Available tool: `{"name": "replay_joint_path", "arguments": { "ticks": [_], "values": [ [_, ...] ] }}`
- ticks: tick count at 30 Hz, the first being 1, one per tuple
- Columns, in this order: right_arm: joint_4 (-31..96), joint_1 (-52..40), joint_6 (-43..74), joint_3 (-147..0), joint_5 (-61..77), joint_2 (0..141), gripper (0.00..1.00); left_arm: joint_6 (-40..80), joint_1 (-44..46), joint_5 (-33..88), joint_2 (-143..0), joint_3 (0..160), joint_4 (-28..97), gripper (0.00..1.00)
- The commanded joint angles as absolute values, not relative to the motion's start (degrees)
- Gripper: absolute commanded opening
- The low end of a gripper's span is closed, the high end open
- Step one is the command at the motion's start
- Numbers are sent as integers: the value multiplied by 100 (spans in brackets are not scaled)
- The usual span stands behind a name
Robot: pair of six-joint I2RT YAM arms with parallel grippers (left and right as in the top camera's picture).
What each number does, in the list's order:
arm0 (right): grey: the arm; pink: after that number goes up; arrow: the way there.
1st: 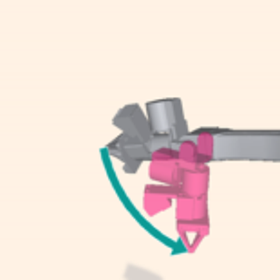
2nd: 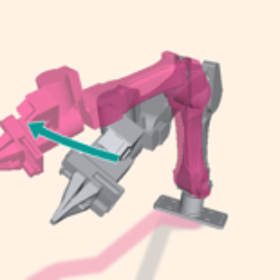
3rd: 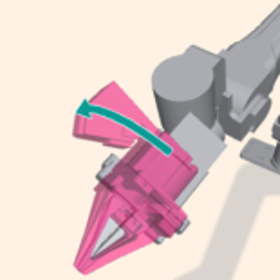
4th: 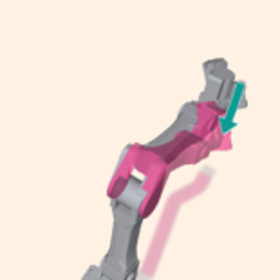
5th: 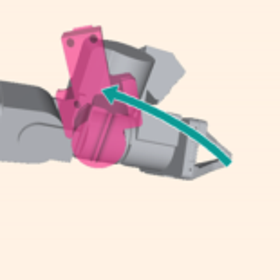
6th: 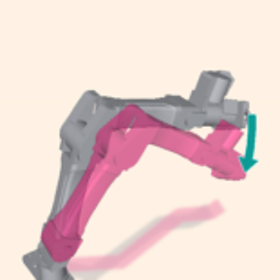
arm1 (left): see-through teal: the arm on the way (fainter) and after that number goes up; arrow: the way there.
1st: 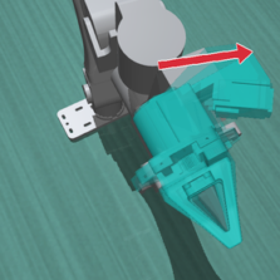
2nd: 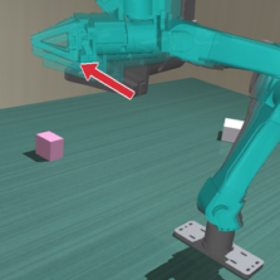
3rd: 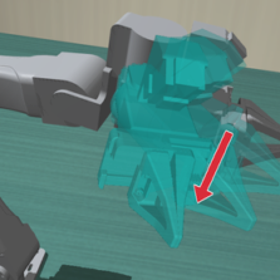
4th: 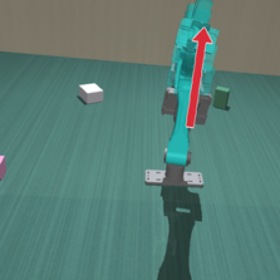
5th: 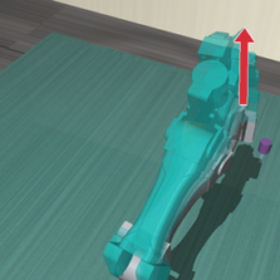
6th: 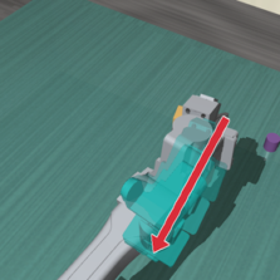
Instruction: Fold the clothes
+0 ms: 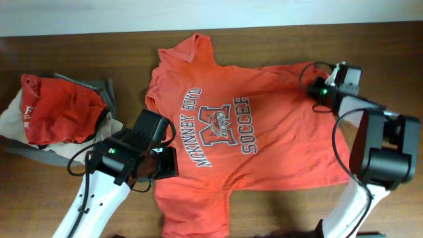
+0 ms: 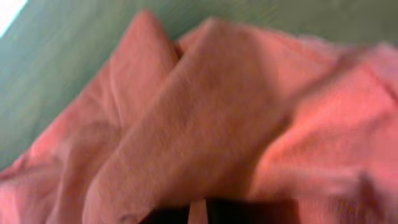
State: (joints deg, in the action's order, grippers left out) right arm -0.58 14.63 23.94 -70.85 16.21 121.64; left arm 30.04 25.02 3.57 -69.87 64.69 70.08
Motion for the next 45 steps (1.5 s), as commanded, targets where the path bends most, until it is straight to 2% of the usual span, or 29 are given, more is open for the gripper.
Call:
{"name": "replay_joint_path", "arguments": {
  "ticks": [1, 3, 4, 6, 8, 9, 14, 19, 24, 29, 33, 35, 37, 38, 39, 40, 41, 45],
  "values": [
    [541, 1581, 2110, -7797, 1186, 12857, 16, 3028, 2508, 187, -7096, 6556, 6820, 55],
    [867, 1608, 1942, -8154, 1177, 12862, 16, 2989, 2508, 169, -7192, 6556, 6667, 56],
    [1166, 1623, 1828, -8392, 1184, 12833, 20, 2987, 2508, 161, -7255, 6556, 6569, 59],
    [1776, 1647, 1614, -8781, 1232, 12761, 37, 2808, 2508, 165, -7378, 6556, 6351, 62],
    [2604, 1678, 1413, -9249, 1240, 12613, 48, 2556, 2508, 78, -7509, 6556, 6099, 65],
    [2939, 1691, 1367, -9437, 1275, 12521, 50, 2558, 2508, -43, -7546, 6556, 5994, 65],
    [3883, 1697, 1350, -9747, 1417, 11754, 52, 2460, 2506, -1004, -7728, 6556, 5299, 66],
    [4525, 1684, 1350, -9747, 1621, 10639, 54, 2078, 2403, -1114, -8217, 6556, 4576, 54],
    [5260, 1682, 1352, -9747, 1610, 9360, 58, 1142, 2386, -493, -8973, 6556, 3979, 38],
    [6143, 1645, 1350, -9747, 1603, 8228, 63, 211, 2386, -475, -9725, 6556, 3942, 31],
    [6731, 1610, 1288, -9745, 1601, 7609, 66, 36, 2386, -493, -10239, 6556, 3916, 31],
    [6963, 1610, 1219, -9745, 1588, 7432, 66, 58, 2386, -493, -10427, 6556, 3903, 40],
    [7111, 1610, 1221, -9745, 1586, 7352, 66, 106, 2386, -497, -10554, 6556, 3909, 42],
    [7157, 1610, 1221, -9745, 1586, 7332, 66, 311, 2383, -600, -10617, 6556, 3940, 41],
    [7185, 1610, 1221, -9745, 1586, 7332, 66, 489, 2383, -718, -10656, 6556, 3986, 35],
    [7223, 1610, 1221, -9745, 1586, 7332, 66, 729, 2383, -926, -10683, 6556, 4080, 24],
    [7258, 1610, 1221, -9743, 1586, 7334, 66, 972, 2383, -1109, -10685, 6556, 4198, 18],
    [7310, 1610, 1221, -9741, 1586, 7336, 66, 1953, 2383, -1931, -10659, 6560, 4845, 2]
  ]
}}
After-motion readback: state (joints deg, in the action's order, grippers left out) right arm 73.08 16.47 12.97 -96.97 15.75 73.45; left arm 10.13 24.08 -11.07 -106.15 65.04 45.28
